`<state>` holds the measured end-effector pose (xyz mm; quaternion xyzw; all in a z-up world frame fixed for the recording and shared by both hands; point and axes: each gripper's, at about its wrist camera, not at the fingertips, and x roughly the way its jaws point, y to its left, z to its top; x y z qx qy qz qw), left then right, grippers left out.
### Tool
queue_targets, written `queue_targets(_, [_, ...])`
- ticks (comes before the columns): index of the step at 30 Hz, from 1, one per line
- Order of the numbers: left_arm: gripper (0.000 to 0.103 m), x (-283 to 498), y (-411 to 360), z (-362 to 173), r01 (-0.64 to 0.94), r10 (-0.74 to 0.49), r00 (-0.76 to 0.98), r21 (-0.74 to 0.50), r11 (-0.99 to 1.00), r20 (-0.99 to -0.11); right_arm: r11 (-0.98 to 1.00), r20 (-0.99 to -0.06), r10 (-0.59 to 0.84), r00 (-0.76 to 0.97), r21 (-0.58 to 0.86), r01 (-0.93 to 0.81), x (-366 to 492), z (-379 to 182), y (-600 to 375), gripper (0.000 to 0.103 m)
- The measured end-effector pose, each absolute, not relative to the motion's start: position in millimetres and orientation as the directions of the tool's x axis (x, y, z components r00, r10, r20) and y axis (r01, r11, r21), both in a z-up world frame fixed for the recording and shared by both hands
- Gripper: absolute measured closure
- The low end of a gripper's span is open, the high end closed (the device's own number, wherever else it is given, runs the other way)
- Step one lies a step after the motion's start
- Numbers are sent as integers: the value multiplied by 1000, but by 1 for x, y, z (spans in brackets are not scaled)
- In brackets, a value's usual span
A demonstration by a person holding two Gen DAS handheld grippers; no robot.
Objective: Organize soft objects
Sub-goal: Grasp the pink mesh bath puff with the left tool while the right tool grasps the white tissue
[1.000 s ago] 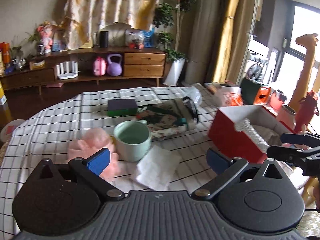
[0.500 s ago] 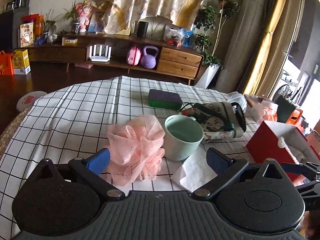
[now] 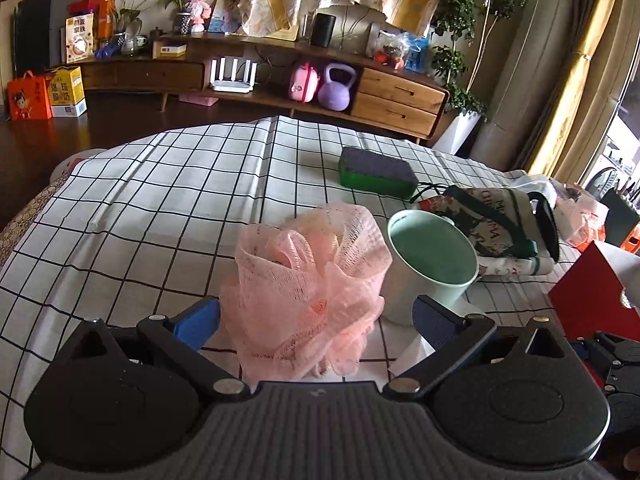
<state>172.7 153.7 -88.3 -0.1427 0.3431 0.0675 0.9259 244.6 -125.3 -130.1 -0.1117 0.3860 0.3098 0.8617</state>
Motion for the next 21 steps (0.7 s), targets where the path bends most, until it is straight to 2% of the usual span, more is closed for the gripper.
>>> queue_targets(8, [0,189,159,-100,-276,82,743,-192,942,-664,806,-755,402,519,22,-592,277,-150,-118,0])
queue_targets(17, [1,202,157,-117,-259,77,717,-162,952,-692,796,-756,393,523,-4,-605,277,-161,-114,2])
queue_targets(21, [2,204,156,-122,-258,76,715,-161,953,-695,786,-753,391,529,-26,-618,273,-159,-110,8])
